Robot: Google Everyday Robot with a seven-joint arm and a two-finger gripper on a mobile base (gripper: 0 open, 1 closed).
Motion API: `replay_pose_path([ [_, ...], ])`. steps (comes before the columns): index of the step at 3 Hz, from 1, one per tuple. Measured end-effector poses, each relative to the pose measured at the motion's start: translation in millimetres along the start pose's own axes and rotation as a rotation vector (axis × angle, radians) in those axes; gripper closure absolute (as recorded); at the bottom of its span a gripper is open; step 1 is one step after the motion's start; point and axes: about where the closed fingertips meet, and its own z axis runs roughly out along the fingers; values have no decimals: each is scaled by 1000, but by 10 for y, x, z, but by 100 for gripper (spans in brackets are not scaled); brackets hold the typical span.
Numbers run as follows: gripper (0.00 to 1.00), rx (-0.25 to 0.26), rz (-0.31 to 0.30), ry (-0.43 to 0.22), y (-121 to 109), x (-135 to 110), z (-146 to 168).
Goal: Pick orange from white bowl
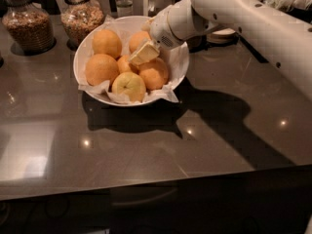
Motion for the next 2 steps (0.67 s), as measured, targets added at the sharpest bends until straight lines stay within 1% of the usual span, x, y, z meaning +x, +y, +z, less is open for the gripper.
replay_pose_path([
  [1, 27, 49, 34, 51, -38, 182, -136],
  [2, 26, 49, 34, 51, -54, 148, -154],
])
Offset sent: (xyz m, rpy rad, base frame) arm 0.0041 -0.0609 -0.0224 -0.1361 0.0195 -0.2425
